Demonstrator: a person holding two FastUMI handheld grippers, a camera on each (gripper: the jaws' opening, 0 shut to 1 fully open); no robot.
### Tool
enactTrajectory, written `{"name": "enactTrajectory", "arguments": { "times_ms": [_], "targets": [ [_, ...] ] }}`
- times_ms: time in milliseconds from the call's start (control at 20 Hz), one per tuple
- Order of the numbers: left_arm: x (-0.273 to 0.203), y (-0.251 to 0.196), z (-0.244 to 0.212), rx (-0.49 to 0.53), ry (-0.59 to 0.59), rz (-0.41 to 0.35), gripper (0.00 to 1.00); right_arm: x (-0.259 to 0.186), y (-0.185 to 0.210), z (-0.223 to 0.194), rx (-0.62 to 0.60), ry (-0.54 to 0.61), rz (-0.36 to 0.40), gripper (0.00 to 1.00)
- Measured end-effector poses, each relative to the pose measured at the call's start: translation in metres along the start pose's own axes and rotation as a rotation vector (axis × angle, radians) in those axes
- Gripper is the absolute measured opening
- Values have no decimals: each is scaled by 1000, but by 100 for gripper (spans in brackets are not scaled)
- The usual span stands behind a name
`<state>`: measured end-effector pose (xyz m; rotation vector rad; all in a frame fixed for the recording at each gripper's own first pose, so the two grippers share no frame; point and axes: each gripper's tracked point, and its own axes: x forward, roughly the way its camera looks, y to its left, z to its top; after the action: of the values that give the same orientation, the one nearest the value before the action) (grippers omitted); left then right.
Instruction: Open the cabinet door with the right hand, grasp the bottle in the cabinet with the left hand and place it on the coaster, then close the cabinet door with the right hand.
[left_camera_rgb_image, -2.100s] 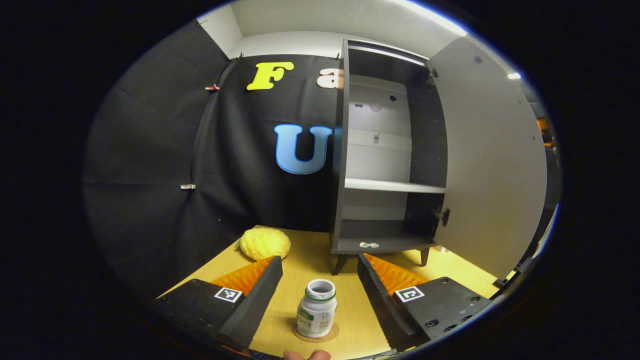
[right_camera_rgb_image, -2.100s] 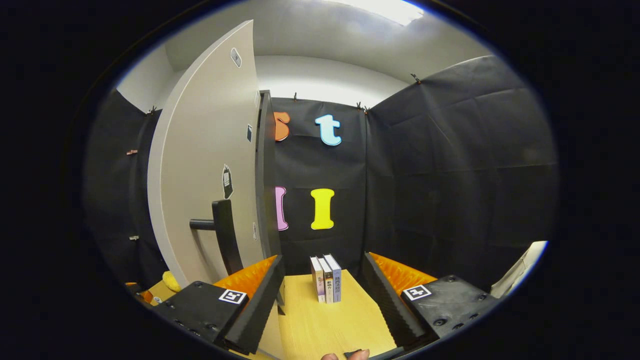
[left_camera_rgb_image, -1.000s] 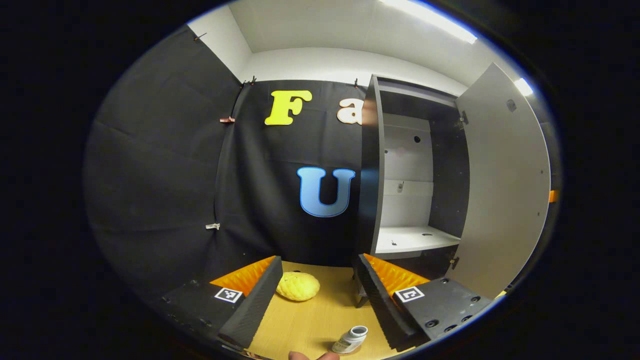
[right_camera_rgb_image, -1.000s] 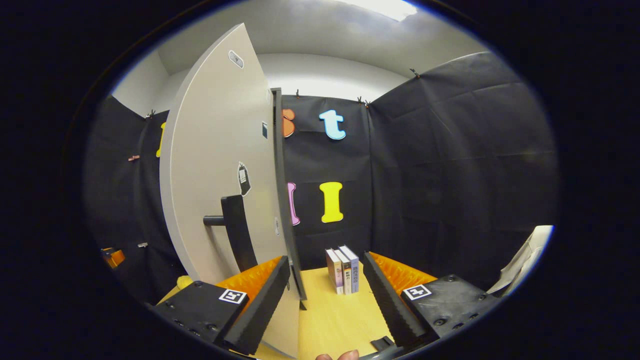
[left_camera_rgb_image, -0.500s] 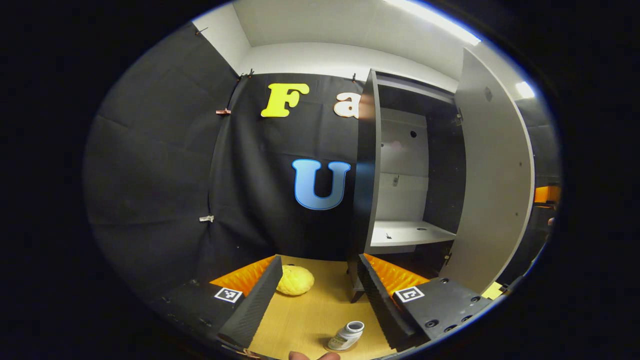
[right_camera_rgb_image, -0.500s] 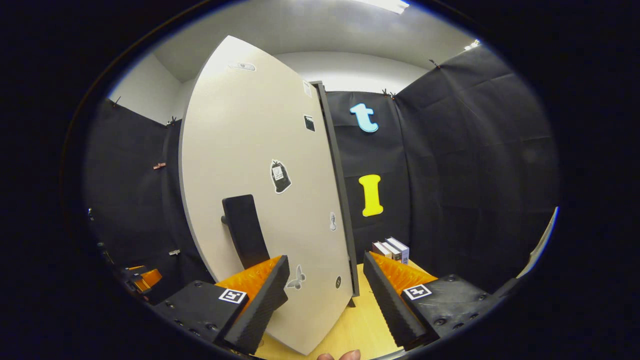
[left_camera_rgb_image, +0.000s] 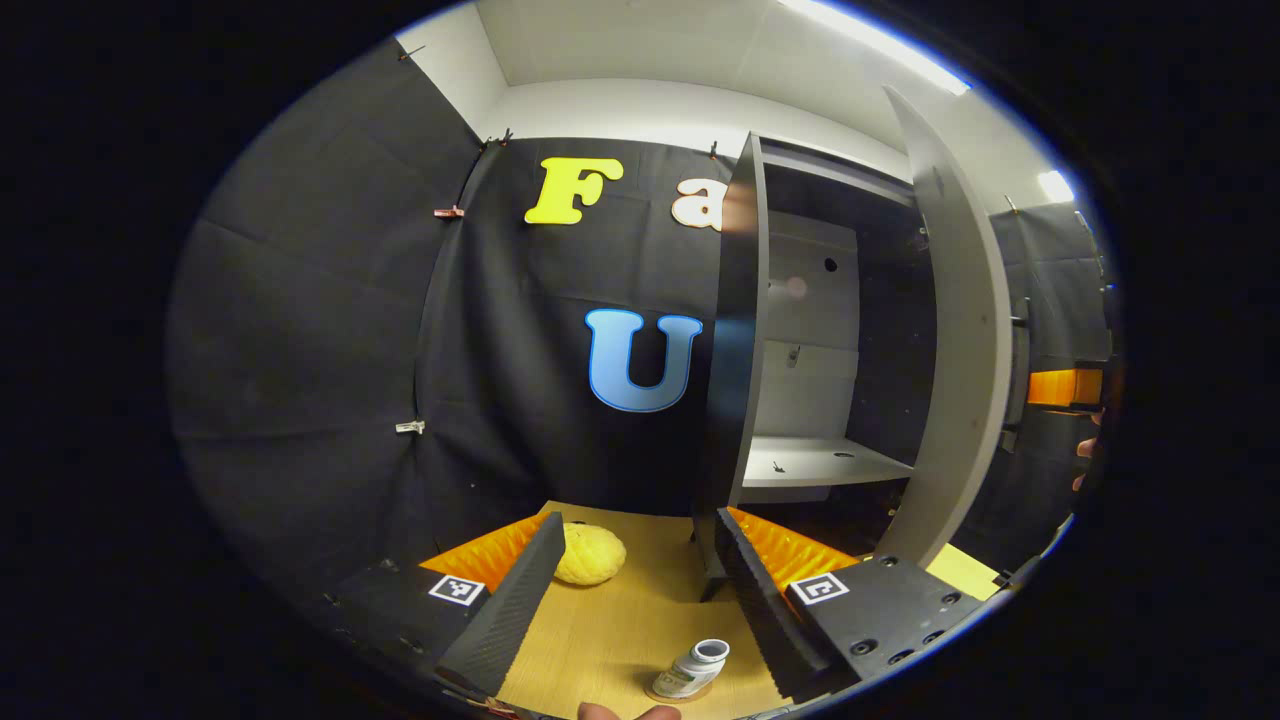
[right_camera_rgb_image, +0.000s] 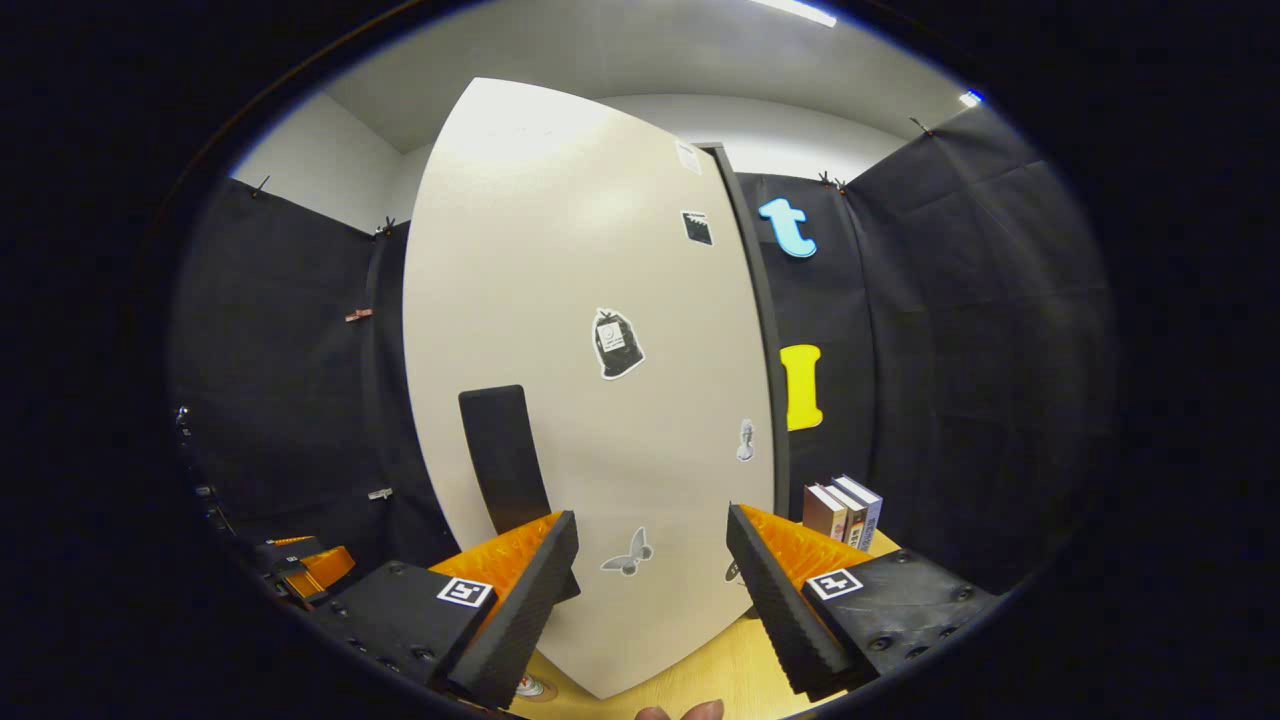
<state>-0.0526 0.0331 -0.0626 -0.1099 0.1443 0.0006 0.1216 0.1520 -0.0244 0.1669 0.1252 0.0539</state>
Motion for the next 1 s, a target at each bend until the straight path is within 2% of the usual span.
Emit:
{"name": "enactTrajectory", "arguments": {
  "times_ms": [300, 1000],
  "targets": [
    [4, 2, 2, 3, -2, -5, 93, 1, 13, -3, -18, 8, 20, 98],
    [-4, -41, 21, 74, -22, -50, 95, -27, -29, -13, -83, 3, -26, 98]
  ]
}}
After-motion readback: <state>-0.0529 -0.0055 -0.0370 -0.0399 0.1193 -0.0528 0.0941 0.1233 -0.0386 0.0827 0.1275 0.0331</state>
